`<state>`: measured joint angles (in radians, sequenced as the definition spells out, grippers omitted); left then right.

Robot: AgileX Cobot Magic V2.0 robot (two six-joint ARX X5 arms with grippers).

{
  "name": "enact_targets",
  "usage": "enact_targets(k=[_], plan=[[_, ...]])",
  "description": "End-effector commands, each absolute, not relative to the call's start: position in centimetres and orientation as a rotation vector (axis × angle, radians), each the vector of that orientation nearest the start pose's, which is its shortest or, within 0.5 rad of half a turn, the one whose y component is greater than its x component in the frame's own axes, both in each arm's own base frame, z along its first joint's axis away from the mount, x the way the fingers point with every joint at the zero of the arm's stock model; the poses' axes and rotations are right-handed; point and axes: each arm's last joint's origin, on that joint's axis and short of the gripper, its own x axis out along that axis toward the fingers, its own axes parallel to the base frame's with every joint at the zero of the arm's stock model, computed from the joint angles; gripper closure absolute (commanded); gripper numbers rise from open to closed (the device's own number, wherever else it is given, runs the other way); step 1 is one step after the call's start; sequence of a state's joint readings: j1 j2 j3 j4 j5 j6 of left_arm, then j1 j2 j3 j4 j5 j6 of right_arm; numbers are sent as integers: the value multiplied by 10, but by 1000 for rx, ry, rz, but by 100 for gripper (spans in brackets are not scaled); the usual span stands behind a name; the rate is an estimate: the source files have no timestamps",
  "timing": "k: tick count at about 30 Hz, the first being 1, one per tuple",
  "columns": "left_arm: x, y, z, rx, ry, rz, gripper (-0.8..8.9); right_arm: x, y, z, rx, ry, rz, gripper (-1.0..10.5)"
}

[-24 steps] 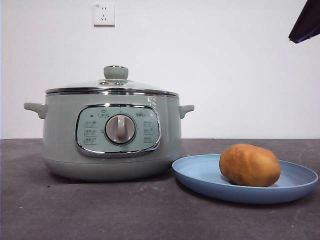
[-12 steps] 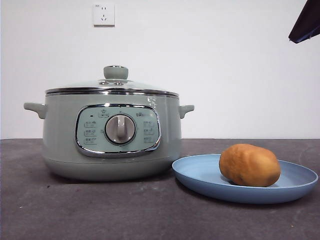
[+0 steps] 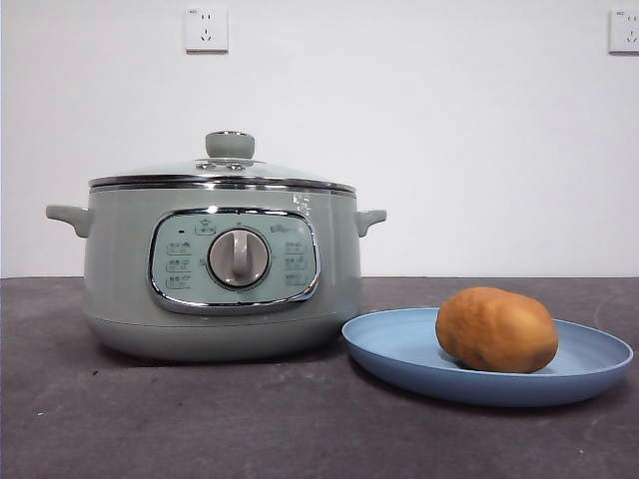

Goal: Take the potato out from the steamer,put the potato on the plate,close the lid

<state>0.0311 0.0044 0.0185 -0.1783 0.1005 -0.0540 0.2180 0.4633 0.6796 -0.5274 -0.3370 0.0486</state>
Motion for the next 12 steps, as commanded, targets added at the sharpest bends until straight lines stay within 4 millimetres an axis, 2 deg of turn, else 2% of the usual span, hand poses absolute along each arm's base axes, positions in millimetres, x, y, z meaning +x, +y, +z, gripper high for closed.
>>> enact_targets(k=[1, 7, 12], plan=[[96, 0, 147, -72, 177, -67, 817, 94, 26, 275, 80, 296, 497, 946], [96, 0, 147, -72, 177, -67, 817, 90, 20, 213, 101, 218, 420, 946], [96, 0, 147, -72, 177, -67, 817, 91, 17, 182, 148, 208, 309, 946]])
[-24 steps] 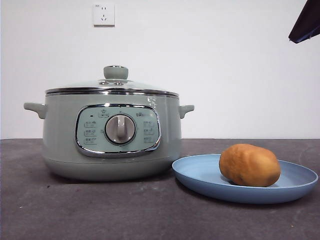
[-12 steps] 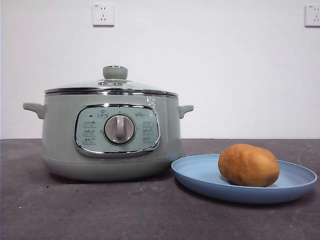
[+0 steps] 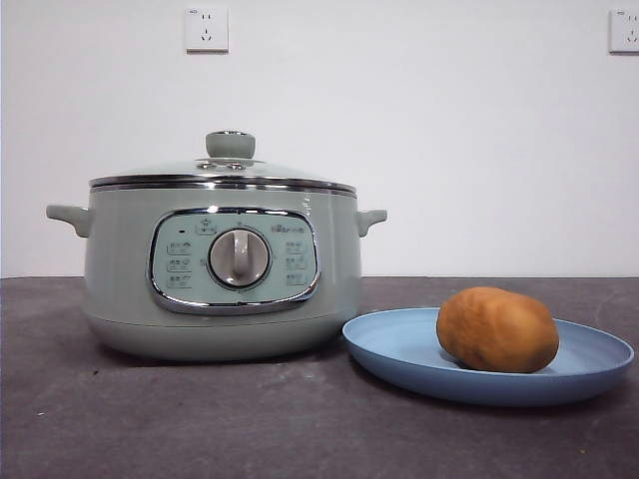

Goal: Take the potato out from the steamer,put the potato on the plate,close the lid

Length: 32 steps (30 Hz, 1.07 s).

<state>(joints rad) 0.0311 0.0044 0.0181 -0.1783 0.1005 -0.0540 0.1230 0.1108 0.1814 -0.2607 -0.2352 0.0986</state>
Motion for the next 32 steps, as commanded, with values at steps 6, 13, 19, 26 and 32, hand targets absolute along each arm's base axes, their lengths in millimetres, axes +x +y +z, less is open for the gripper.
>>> enact_targets(k=[6, 13, 19, 26, 32], plan=[[96, 0, 147, -72, 177, -67, 817, 92, 16, 156, 162, 229, 276, 946], [96, 0, 147, -72, 177, -67, 817, 92, 16, 151, 168, 234, 275, 946], [96, 0, 147, -72, 177, -67, 817, 92, 16, 151, 193, 237, 275, 946], [96, 0, 147, -72, 177, -67, 817, 92, 16, 152, 194, 237, 275, 946], [96, 0, 147, -72, 177, -67, 817, 92, 16, 152, 194, 237, 275, 946]])
